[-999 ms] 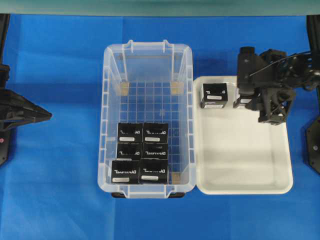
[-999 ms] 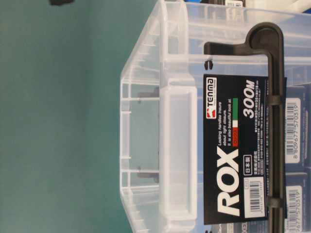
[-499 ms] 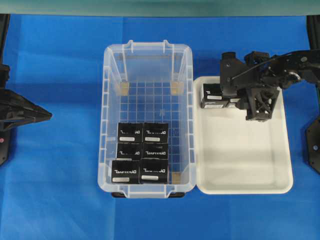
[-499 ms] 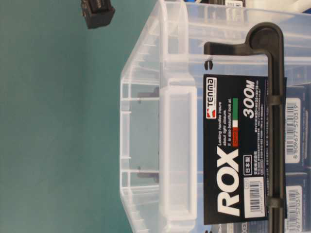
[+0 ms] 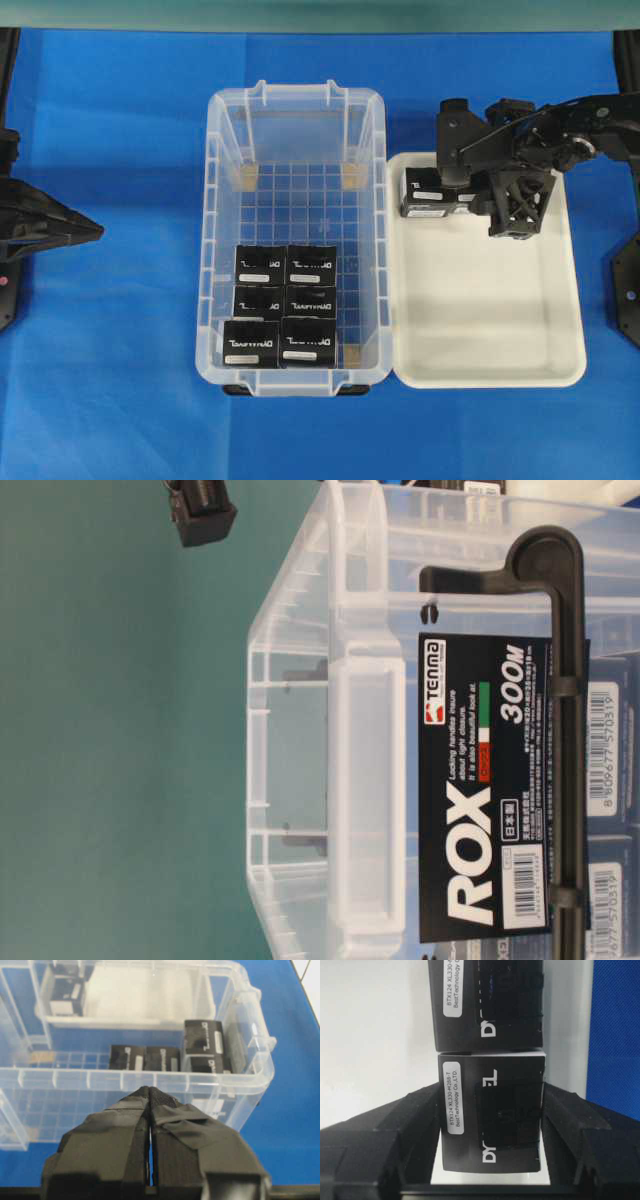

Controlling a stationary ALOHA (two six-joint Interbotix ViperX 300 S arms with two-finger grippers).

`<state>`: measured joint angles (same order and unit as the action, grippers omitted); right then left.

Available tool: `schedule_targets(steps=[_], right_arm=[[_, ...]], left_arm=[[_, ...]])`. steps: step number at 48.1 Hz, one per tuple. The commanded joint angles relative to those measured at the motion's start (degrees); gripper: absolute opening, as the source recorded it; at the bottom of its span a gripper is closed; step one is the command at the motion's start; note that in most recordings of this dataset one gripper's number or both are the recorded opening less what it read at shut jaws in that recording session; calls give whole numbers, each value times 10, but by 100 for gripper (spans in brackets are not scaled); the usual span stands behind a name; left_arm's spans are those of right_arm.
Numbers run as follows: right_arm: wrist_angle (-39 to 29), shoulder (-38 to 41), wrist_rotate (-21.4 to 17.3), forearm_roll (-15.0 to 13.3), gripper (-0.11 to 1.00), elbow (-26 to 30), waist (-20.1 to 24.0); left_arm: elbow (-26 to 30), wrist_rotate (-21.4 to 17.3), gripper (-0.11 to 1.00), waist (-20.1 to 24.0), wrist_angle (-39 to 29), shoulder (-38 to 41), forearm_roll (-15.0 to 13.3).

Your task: Pick the box from inside the plastic case

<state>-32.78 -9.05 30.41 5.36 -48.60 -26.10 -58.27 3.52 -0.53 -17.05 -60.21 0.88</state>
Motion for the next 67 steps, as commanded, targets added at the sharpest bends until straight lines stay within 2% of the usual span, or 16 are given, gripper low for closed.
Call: schedule_targets(steps=[1, 9, 10, 15, 19, 29, 39, 45, 53, 59, 67], right_arm=[[-7, 4, 1, -1, 61, 4, -1], [-10, 4, -2, 1, 62, 5, -1], [-7, 4, -4, 1, 64, 5, -1], [22, 2, -4, 2, 90, 5, 0], [44, 0, -5, 2, 99, 5, 0], [53, -6, -10, 2, 97, 12, 0], [29, -72, -47, 3, 98, 34, 2], [28, -138, -70, 2, 98, 43, 8], [54, -244, -81, 3, 98, 40, 23], [101, -329, -95, 4, 98, 18, 40], [168, -448, -132, 4, 97, -16, 61]], left_arm=[[10, -2, -2, 2, 5, 4, 1], [9, -4, -2, 3, 5, 5, 1], [9, -5, -2, 3, 4, 5, 1], [8, -5, -2, 6, 4, 4, 1], [8, -4, -2, 7, 4, 3, 1], [9, -1, -2, 7, 4, 2, 1], [9, -1, -2, 7, 4, 2, 1], [10, 0, -2, 7, 4, 2, 1], [10, 0, -2, 7, 4, 2, 1], [9, -1, -2, 7, 4, 2, 1], [8, -1, -2, 8, 2, 2, 1]])
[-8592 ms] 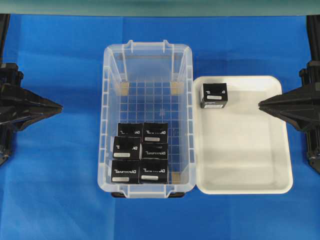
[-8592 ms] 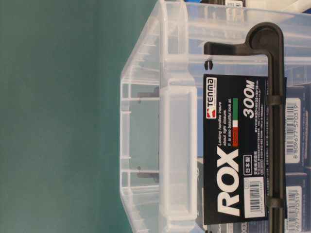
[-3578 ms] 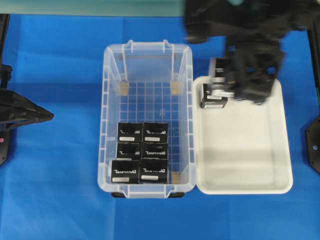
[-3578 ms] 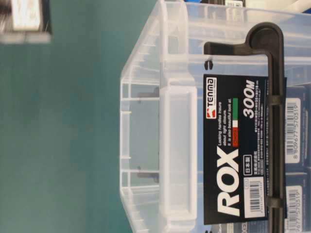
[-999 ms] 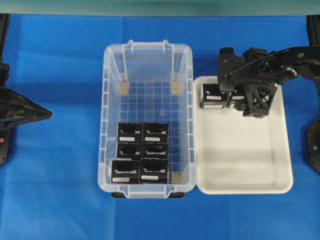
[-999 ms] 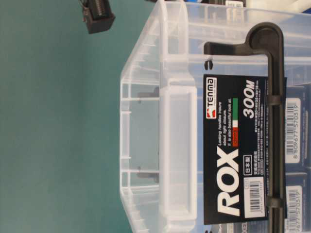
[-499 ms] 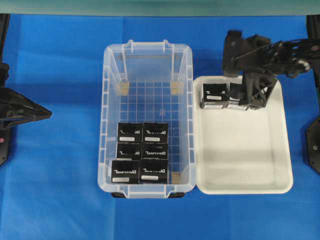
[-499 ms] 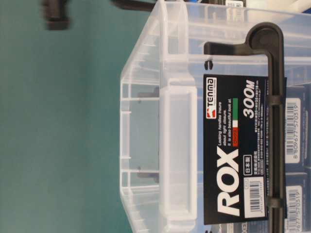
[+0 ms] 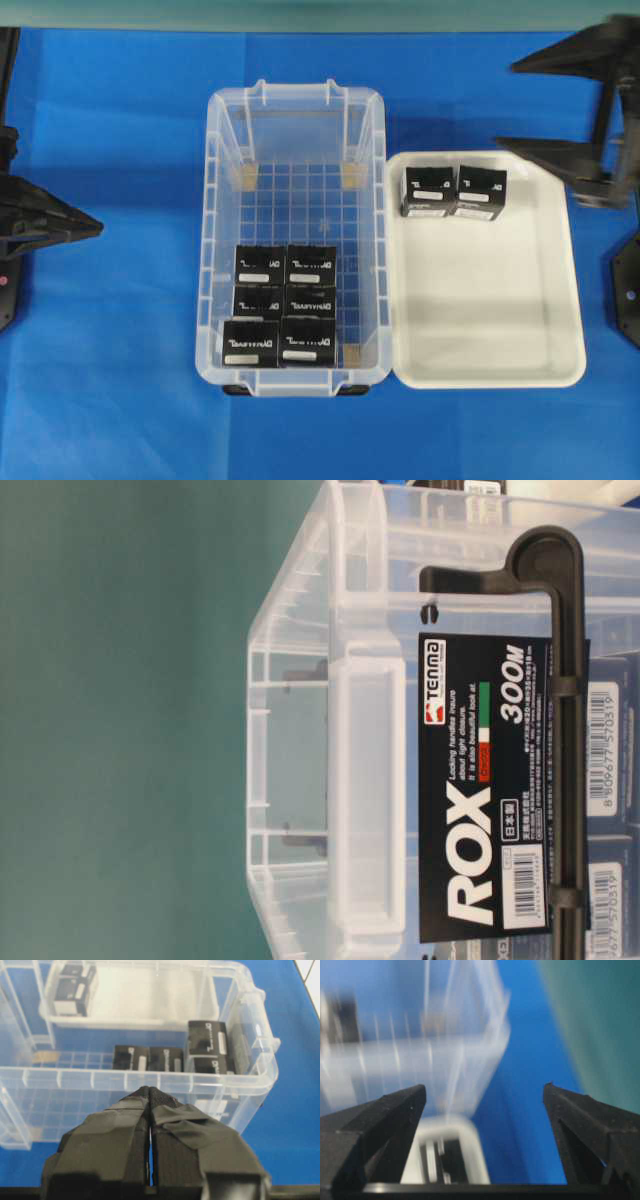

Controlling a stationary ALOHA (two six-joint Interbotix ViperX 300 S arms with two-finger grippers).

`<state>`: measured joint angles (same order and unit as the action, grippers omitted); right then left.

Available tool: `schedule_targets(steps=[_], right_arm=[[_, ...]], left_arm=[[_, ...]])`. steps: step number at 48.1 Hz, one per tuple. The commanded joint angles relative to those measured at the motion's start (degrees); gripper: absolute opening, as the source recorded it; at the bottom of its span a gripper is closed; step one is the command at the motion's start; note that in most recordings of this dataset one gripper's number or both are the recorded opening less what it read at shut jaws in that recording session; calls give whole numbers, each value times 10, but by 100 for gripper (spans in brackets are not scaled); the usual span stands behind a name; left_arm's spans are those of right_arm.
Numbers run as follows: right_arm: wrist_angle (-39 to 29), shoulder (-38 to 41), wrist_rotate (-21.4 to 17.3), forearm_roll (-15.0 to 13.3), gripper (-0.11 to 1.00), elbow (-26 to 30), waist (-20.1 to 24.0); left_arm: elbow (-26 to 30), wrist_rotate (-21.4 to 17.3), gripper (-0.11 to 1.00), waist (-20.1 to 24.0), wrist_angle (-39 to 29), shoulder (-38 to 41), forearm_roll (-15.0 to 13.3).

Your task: Pick the box from inside the plastic case

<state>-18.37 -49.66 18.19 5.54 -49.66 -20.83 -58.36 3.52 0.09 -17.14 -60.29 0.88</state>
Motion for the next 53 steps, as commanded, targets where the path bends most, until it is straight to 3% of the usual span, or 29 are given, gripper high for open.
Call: schedule_targets(steps=[1, 12, 32, 53], right_arm=[[27, -55, -16, 2, 97, -10, 11], [31, -163, -72, 1, 97, -47, 40], [12, -182, -131, 1, 97, -77, 91], [-56, -201, -133, 1, 97, -80, 96]], left_arm=[[9, -1, -2, 3, 3, 3, 1], [9, -1, -2, 7, 3, 3, 1], [11, -10, -2, 15, 36, -2, 1], [14, -2, -2, 14, 47, -7, 1]])
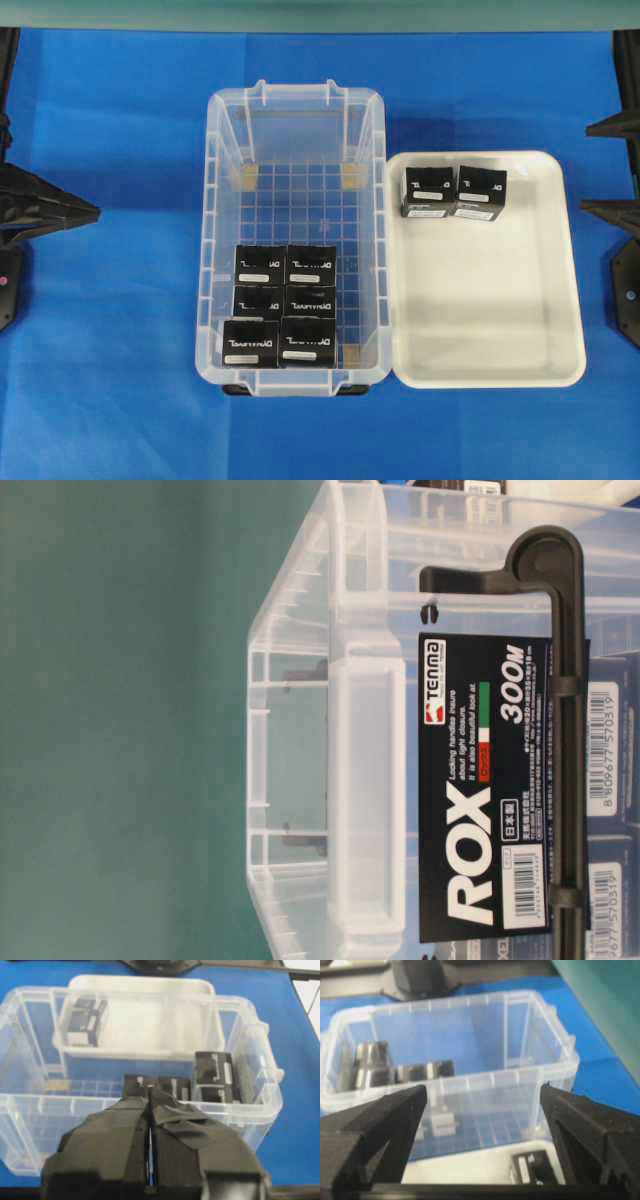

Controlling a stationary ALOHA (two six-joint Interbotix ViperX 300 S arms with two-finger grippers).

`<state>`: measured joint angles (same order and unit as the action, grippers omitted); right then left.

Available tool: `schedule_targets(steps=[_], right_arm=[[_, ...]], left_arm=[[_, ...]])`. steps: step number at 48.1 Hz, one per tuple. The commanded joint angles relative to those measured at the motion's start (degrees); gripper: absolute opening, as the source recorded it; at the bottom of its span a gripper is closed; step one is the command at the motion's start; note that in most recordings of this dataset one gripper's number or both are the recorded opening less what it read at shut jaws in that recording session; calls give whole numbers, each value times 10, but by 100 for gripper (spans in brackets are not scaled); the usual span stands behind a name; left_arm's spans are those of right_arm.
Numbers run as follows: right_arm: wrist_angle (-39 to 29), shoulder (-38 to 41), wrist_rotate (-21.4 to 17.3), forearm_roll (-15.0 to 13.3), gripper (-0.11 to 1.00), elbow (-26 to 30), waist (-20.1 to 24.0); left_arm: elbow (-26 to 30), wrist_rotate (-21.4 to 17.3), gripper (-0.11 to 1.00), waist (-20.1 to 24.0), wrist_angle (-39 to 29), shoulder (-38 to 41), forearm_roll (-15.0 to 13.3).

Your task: Pick the box from inside the plastic case

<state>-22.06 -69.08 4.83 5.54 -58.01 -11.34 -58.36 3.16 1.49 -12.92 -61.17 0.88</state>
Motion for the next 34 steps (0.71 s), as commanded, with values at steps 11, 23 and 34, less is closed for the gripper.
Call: schedule_targets(steps=[11, 23, 34], right_arm=[[-98, -59, -16, 3, 97, -11, 1], [-86, -74, -22, 3, 97, -25, 1], [-81, -75, -35, 3, 97, -35, -4]], left_arm=[[15, -5, -2, -4, 5, 3, 1], [15, -5, -2, -4, 4, 4, 1], [13, -7, -2, -4, 3, 4, 1]])
